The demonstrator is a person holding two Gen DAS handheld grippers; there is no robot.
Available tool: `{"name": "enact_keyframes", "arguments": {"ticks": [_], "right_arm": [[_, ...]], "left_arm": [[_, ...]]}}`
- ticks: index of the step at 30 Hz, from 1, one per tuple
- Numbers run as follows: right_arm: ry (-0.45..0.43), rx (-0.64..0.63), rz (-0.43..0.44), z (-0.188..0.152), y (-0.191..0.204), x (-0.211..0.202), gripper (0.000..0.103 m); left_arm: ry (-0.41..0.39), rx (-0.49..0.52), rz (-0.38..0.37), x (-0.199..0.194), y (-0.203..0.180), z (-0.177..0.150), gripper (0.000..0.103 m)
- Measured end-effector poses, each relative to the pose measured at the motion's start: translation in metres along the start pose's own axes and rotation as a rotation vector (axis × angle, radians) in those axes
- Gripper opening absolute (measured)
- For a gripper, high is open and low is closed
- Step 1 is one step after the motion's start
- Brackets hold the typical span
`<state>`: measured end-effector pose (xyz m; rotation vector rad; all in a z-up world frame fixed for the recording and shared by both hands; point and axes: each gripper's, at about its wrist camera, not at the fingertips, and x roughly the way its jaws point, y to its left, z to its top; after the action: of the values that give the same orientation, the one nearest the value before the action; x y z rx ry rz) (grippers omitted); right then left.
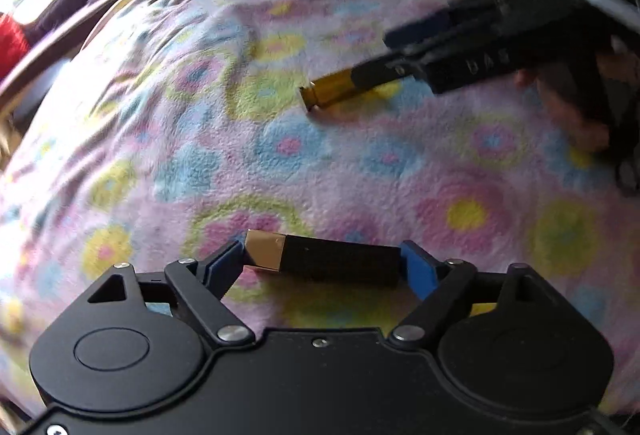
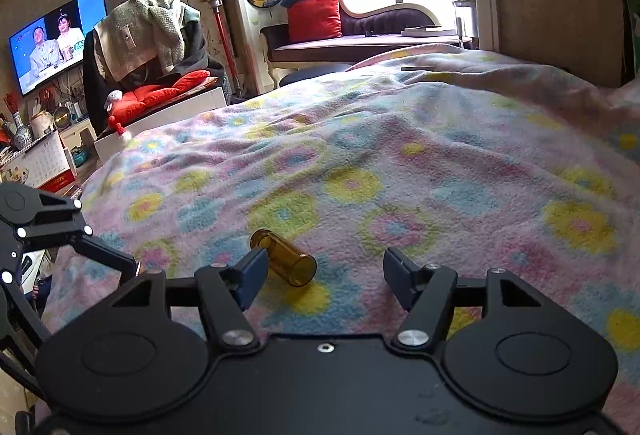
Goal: Organize rigid objects
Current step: 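Grasp the black box with the left tool while the right tool grasps the amber bottle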
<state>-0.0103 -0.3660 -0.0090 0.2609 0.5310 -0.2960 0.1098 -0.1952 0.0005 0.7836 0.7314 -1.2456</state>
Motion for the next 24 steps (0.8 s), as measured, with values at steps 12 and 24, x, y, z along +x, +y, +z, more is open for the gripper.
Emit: {"name": "enact_keyframes", "arguments": {"ticks": [12,24], "right_arm": [[0.021,0.014,-0.199,0.005,0.024,0.003,0.071],[0.132,0.065,-0.462,0.013,0.096,0.064,0.064]], "left_arm": [[0.045,-0.638,0.171,-0.03,0.006,-0.028,0.079],[0.117,-0.944,0.289,-0.057,0.026,-0.068,0.079]]}}
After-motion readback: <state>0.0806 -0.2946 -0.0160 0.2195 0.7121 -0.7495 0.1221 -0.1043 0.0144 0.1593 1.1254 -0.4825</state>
